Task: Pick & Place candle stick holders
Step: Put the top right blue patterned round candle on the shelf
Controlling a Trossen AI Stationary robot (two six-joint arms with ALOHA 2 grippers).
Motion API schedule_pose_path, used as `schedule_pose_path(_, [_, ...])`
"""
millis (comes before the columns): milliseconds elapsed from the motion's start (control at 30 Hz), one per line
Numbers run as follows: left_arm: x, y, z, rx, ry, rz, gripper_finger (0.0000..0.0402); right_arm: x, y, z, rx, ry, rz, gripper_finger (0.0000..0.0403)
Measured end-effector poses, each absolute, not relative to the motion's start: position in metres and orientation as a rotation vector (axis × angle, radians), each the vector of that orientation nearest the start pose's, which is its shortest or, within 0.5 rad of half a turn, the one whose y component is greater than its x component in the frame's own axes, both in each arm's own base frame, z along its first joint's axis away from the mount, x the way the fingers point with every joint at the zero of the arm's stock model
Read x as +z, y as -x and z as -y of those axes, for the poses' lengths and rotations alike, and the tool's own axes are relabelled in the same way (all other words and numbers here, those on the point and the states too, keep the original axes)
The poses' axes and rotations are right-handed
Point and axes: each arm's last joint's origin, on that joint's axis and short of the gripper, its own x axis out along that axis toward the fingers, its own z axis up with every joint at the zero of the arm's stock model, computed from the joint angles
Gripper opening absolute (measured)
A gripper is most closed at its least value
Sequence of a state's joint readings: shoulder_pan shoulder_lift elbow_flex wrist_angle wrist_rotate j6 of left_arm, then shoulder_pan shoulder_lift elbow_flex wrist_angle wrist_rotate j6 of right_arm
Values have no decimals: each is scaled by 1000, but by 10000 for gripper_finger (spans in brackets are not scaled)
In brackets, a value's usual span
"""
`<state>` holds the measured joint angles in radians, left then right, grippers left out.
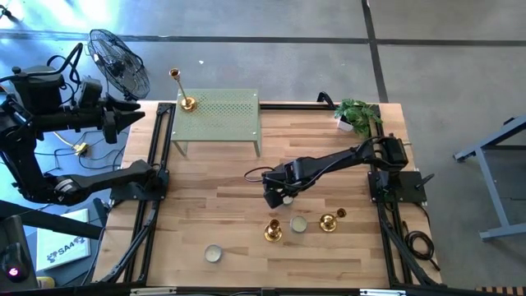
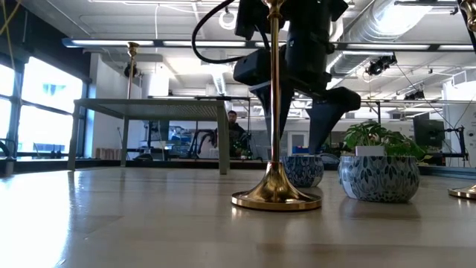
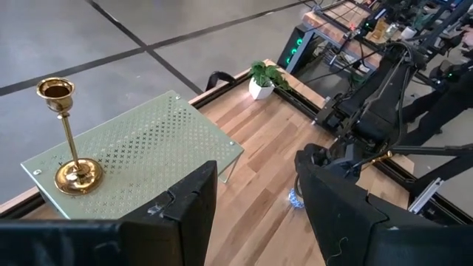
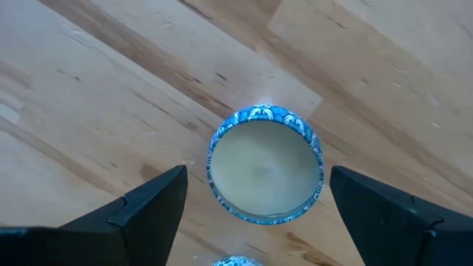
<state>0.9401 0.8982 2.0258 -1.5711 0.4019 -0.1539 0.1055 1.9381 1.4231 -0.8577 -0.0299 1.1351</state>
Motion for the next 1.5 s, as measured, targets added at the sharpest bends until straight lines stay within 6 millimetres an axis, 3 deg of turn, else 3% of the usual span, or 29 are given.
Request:
schedule_pose_path(467, [517,-4,13,556,428,-311,191,186,-374,-40,-658,-877,-1280,326])
schedule_pose_path(1000, [517,-4,14,549,429,-311,191,156,-381,-42,-656,-859,-1366,327])
schedule_pose_path(1500, [517,-4,14,550,429,-311,191,153,-385,-42,-613,-826,-1346,326])
